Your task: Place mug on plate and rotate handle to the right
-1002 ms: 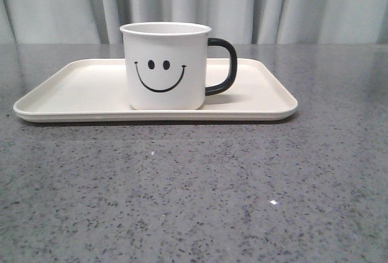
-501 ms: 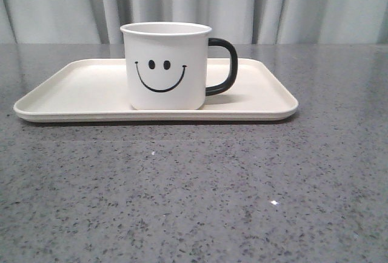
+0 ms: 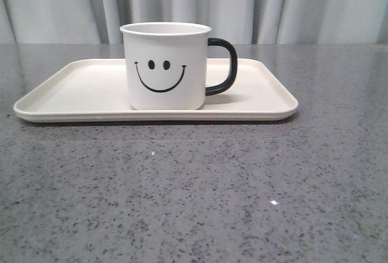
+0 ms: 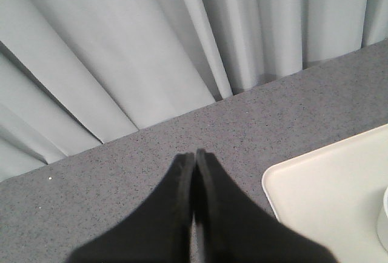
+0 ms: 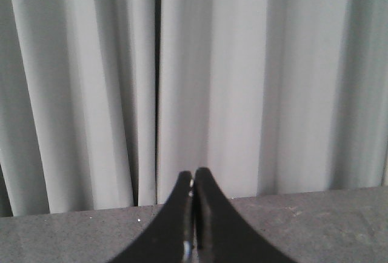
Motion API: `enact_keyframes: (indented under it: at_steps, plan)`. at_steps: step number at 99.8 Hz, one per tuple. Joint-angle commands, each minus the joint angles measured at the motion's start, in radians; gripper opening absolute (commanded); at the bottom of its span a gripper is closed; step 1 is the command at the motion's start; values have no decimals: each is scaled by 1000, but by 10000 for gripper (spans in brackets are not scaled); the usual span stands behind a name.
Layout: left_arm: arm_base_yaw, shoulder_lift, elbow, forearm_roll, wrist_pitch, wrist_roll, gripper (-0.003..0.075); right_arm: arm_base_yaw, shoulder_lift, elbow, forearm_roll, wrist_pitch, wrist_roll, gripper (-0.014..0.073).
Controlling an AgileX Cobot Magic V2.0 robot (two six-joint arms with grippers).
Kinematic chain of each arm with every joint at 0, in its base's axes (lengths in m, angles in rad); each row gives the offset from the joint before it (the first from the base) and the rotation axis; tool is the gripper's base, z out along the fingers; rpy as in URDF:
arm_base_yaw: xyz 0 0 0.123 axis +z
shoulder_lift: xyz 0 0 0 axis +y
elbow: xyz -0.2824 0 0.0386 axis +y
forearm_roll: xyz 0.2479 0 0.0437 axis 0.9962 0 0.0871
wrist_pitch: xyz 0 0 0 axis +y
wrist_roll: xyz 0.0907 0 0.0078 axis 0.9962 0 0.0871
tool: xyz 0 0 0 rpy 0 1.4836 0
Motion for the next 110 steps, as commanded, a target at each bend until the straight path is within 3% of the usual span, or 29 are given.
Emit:
enact_keyframes:
  at_steps: [1, 37, 92, 100, 110]
  plan:
    - [-8, -14, -18, 16, -26, -12, -20, -7, -34, 42, 4, -134, 1, -58]
    - [-8, 2, -18, -3, -23, -12, -20, -6, -47, 172, 4, -119, 1, -58]
    - [-8, 146, -18, 50, -23, -26, -20, -6, -47, 176, 4, -97, 1, -58]
    - [-8, 126, -11, 50, -74, -100, -20, -6, -47, 176, 4, -97, 1, -58]
    - [-8, 50, 72, 43, -245, -209, -20, -6, -47, 176, 4, -97, 1, -58]
